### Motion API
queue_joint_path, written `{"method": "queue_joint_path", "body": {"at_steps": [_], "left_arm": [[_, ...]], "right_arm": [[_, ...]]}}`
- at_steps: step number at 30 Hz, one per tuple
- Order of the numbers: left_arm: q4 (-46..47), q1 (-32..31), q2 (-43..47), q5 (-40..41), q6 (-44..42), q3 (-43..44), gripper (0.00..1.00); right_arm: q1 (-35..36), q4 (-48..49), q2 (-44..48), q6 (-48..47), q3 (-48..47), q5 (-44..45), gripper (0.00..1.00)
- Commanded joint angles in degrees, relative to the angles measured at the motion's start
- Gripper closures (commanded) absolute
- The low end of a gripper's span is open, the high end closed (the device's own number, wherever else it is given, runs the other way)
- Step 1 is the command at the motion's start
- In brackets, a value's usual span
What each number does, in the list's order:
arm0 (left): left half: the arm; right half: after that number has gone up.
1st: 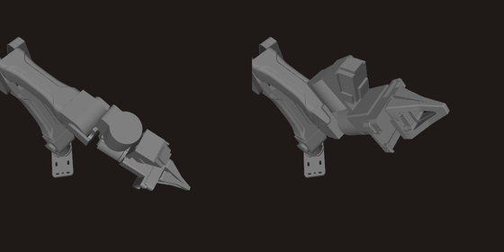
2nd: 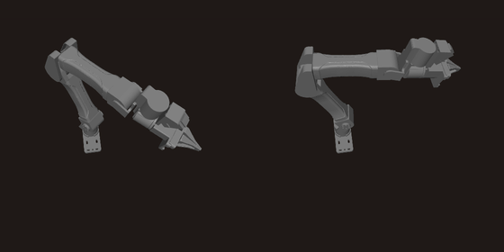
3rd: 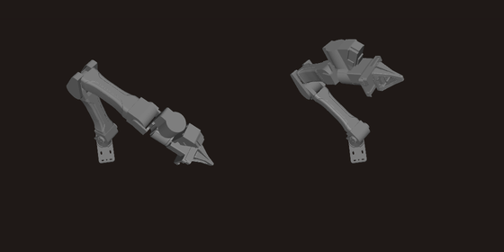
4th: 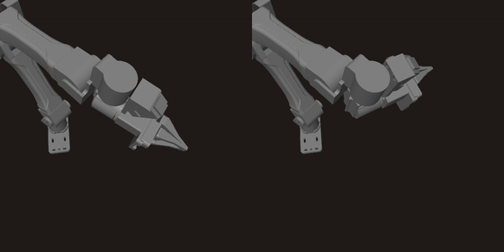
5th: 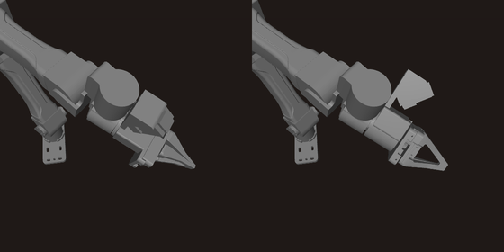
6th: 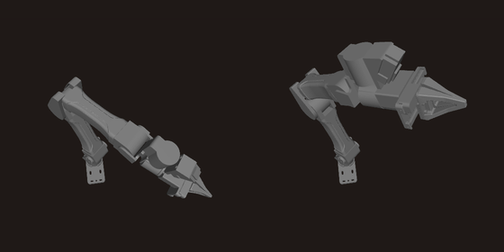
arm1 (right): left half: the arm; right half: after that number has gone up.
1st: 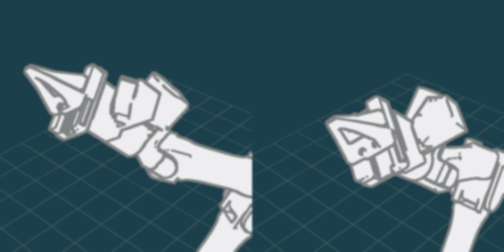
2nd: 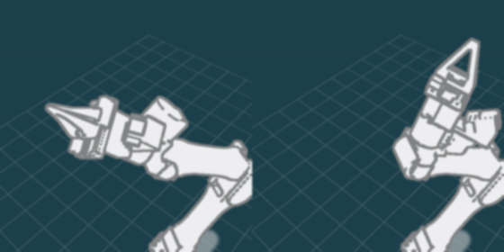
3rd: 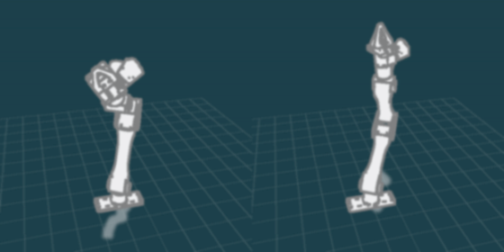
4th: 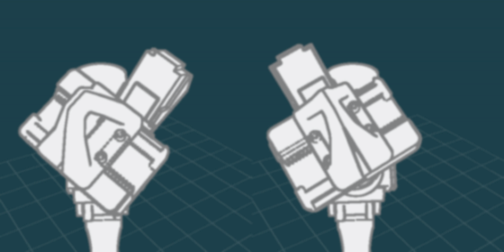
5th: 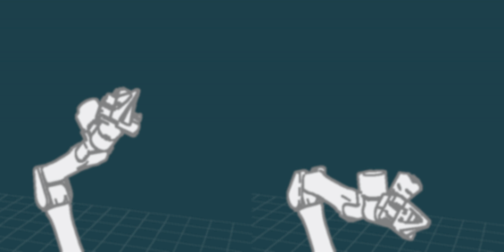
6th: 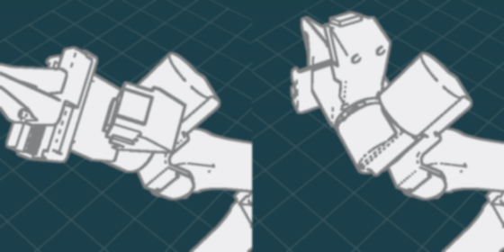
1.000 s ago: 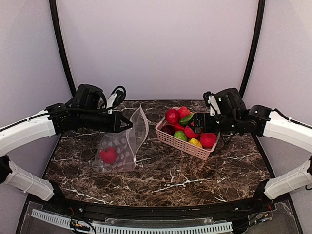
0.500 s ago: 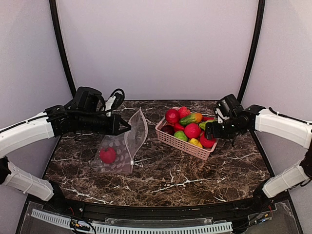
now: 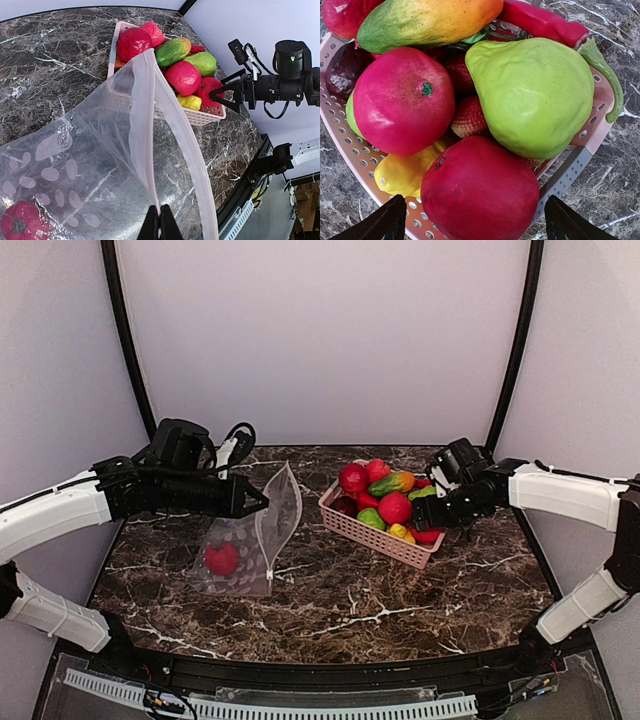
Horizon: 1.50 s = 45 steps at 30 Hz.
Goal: Place the food in the zip-top bag and seal the zipper
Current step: Pick up the fake fruit from the bin.
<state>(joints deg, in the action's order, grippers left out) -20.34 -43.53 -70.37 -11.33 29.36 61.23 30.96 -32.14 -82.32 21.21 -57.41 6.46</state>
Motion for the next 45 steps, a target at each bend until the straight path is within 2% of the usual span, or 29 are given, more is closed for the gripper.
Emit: {"method": "queue_joint_path", "body": {"at_steps": [1, 11, 21, 35, 41, 45], "left_arm": [[-1.54, 0.29, 1.32, -0.24, 0.34, -0.68, 0.99], [-1.58, 0.31, 1.37, -0.37, 0.27, -0.48, 0.99], [-1.68, 0.34, 1.37, -0.36, 0.17, -0.44, 0.99], [-1.74, 0.31, 1.24, -0.61, 0.08, -0.45, 0.99], [-2.07, 0.29, 1.02, -1.27, -0.20, -0.25, 0.99], [-2.83, 0.29, 0.70, -1.53, -0.88, 0.51, 0.99]], "right_arm": [[-0.30, 3.33, -1.06, -1.95, 0.48, -0.42, 0.07], [-0.33, 4.69, -3.99, -1.79, 0.34, -0.11, 0.10], [-0.32, 4.71, -2.73, -0.76, 0.89, 0.55, 0.25], [-0.32, 1.50, 4.35, 0.99, 0.64, -0.60, 0.27], [-0.35, -0.20, 12.55, 3.30, -0.24, -4.99, 0.27], [0.26, 4.51, 16.41, 5.65, 0.47, -15.17, 0.29]]}}
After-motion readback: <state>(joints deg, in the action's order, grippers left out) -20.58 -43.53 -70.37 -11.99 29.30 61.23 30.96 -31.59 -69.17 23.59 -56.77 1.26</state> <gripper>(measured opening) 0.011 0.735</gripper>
